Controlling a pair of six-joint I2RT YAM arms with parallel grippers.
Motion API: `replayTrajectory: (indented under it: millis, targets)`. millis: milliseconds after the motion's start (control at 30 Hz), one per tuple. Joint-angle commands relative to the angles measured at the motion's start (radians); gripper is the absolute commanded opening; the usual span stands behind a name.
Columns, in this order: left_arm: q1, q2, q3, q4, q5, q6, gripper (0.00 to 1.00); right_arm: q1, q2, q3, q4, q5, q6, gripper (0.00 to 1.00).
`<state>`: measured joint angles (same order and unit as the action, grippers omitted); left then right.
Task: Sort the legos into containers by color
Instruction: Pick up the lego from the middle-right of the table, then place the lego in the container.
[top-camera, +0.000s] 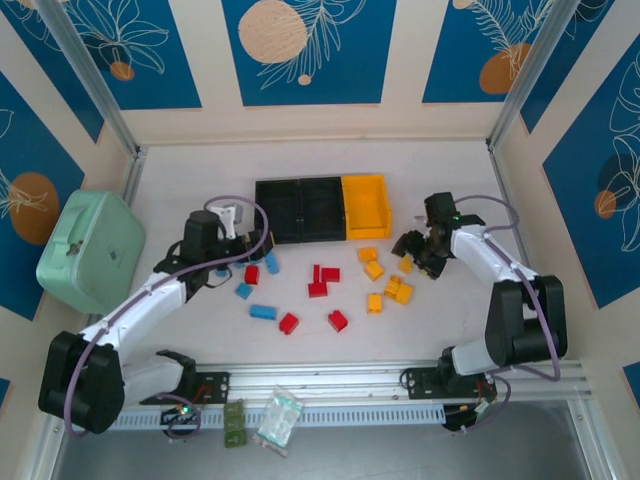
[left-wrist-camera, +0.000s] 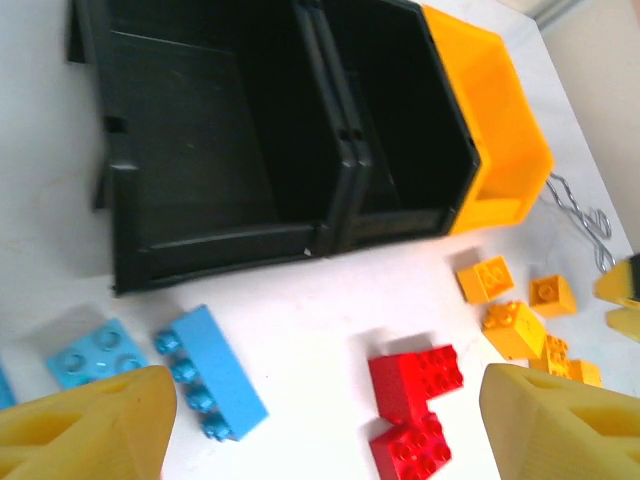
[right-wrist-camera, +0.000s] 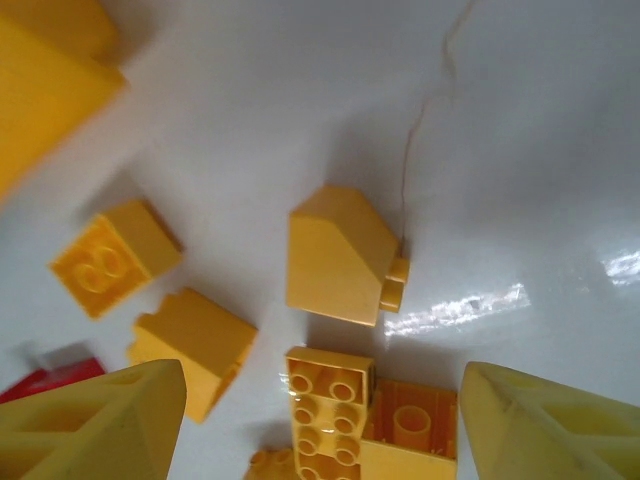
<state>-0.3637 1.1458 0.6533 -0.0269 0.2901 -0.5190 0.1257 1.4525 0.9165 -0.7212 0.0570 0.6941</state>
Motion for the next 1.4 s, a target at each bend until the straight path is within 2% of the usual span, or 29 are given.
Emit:
replayTrajectory:
  millis: [0, 200, 433, 500, 733, 867, 1133, 1367]
  targets:
    - [-0.052, -0.003, -0.015, -0.043, -0.043, -0.001, 0.79, 0.027, 0.043, 0.028, -0.070, 0.040, 0.037, 0.74]
    - [-0.105, 0.003, -0.009, -0.047, -0.055, -0.002, 0.79, 0.049, 0.111, 0.048, -0.045, 0.069, 0.049, 0.74]
    - [-0.142, 0.021, -0.007, -0.039, -0.066, -0.018, 0.79, 0.044, 0.184, 0.083, -0.019, 0.098, 0.042, 0.64]
    - [-0.152, 0.023, -0.007, -0.039, -0.071, -0.021, 0.79, 0.039, 0.203, 0.091, -0.005, 0.094, 0.036, 0.59]
    - [-0.170, 0.019, 0.005, -0.055, -0.090, -0.021, 0.78, 0.025, 0.230, 0.123, -0.002, 0.081, 0.010, 0.31]
    - [-0.170, 0.020, 0.019, -0.082, -0.119, -0.027, 0.78, 0.024, 0.200, 0.148, -0.024, 0.078, -0.006, 0.24]
    - [-0.170, 0.026, 0.036, -0.100, -0.180, -0.096, 0.78, 0.067, 0.125, 0.279, -0.095, 0.052, -0.036, 0.23]
    - [-0.170, 0.030, 0.041, -0.120, -0.179, -0.126, 0.77, 0.157, 0.235, 0.480, -0.114, 0.038, -0.050, 0.23]
